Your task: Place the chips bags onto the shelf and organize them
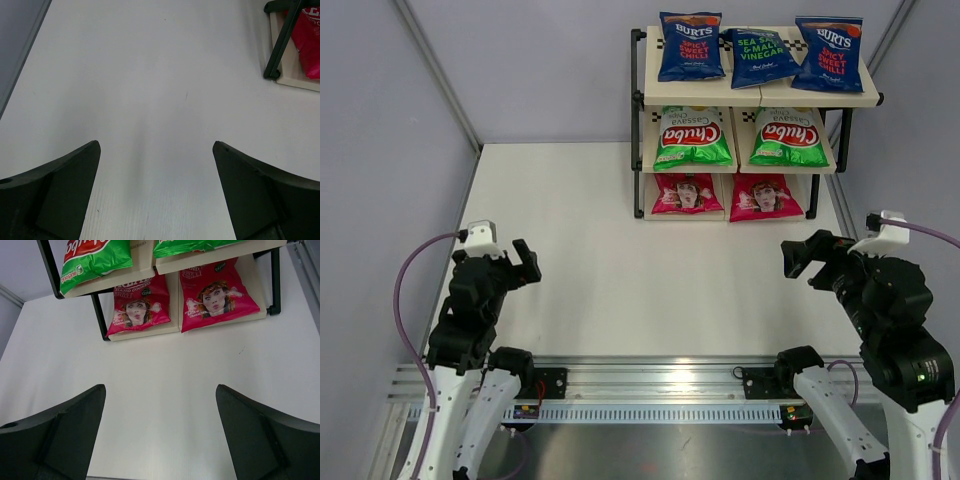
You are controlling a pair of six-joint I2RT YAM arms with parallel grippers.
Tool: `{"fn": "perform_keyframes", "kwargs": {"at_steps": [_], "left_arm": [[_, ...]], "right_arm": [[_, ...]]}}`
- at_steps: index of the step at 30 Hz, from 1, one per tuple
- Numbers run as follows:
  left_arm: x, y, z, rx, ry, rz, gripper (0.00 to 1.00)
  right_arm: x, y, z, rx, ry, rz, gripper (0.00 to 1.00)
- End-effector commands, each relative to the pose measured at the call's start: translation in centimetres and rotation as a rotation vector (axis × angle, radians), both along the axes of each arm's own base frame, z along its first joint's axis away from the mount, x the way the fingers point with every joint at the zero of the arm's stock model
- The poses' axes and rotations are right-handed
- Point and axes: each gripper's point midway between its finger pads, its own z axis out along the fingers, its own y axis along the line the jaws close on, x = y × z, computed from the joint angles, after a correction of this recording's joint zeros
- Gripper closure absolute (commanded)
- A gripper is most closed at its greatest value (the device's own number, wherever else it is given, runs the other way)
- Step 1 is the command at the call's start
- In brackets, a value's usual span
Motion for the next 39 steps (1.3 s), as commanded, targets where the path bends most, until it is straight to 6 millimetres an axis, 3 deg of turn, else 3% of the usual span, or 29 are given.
{"fn": "perform_keyframes", "kwargs": {"at_steps": [1,5,14,20,39], "left_arm": [[-0.2,0.7,2.5,0.018,-0.048,0.031,0.01],[-1.4,0.0,3.9,0.012,-0.106,-0.033,0.01],[-5.2,-1.0,7.9,0.042,-0.291,-0.161,0.01],[-6.4,-0.7,8.4,0.068,-0.323,-0.171,0.01],[-6.6,-1.0,8.5,0.071,-0.341,-0.189,0.01]], "right_arm": [[-1.8,-1.2,-0.7,-0.082,0.043,-0.010,0.00],[-2.7,-2.1,-0.4,-0.118,0.020,-0.030,0.00],[-2.6,-2.5,-2.2,-0.135,0.042,-0.049,0.01],[-2.6,-2.7,-2.2,-0.135,0.028,-0.063,0.00],[-3.0,-2.7,-1.9,-0.131,0.006,-0.057,0.00]]}}
